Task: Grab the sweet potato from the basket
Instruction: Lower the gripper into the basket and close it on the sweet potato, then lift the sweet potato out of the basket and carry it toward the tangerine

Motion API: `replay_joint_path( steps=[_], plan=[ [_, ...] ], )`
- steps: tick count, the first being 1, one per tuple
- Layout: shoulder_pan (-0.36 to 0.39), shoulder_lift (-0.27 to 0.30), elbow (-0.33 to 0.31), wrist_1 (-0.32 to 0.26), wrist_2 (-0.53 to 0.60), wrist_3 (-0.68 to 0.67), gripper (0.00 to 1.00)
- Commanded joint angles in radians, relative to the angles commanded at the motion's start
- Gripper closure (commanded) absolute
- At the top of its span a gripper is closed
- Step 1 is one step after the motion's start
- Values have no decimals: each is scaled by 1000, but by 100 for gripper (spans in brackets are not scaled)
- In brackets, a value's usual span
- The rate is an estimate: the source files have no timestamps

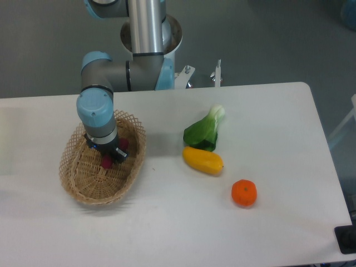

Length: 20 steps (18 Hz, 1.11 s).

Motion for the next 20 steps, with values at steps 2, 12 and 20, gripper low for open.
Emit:
replay_joint_path(
  steps=[2, 12, 20],
  plan=[
    [3, 9, 2, -3, 0, 0, 79],
    [81, 34, 149, -21, 9, 14, 79],
    [202, 25, 251, -26, 11, 103, 79]
  ],
)
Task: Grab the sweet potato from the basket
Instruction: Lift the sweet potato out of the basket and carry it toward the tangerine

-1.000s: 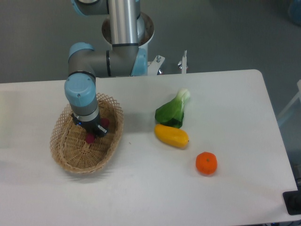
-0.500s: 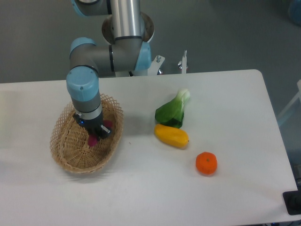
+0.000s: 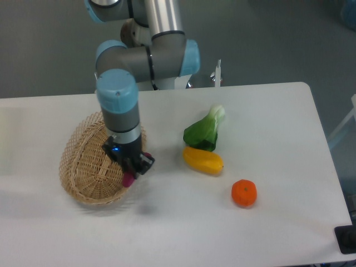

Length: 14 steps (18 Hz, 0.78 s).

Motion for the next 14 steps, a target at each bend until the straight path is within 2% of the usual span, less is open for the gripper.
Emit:
replay_joint_path(
  steps=[6, 9, 11, 14],
  plan=[
    [152, -54, 54, -3, 11, 210, 79],
    [225, -57, 61, -6, 6, 330, 79],
    [261, -72, 81, -29, 6, 383, 79],
    [305, -103, 144, -96, 9, 465, 79]
  ],
)
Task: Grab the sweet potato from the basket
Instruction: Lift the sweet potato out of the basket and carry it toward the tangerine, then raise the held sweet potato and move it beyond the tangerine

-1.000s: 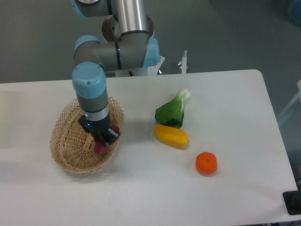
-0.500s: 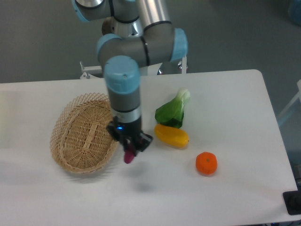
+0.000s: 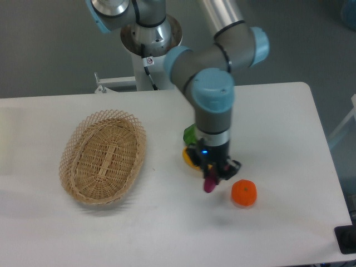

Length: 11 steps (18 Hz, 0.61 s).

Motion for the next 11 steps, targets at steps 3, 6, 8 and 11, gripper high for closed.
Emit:
replay_joint_path(
  steps=[3, 6, 8, 11],
  plan=[
    [29, -52, 86, -65, 3, 68, 79],
    [61, -101, 157, -82, 5, 130, 78],
    [83, -129, 199, -89, 5, 161, 78],
    [114, -179, 290, -158, 5, 227, 79]
  ],
)
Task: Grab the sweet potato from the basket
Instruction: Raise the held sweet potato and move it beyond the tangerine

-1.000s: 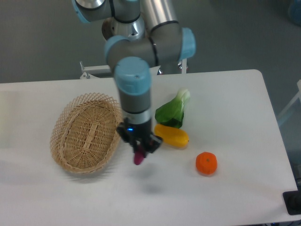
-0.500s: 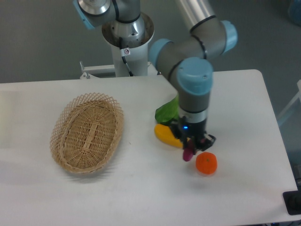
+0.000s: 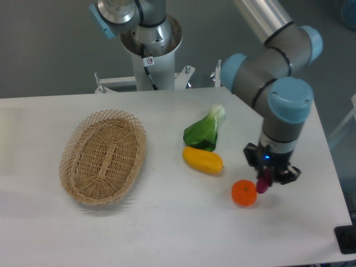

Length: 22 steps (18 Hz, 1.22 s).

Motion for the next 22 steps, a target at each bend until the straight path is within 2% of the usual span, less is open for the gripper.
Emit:
replay_joint_path(
  steps=[4, 22],
  plan=[
    [18, -34, 42, -11, 40, 43, 78],
    [25, -36, 43, -19, 41, 71, 78]
  ],
)
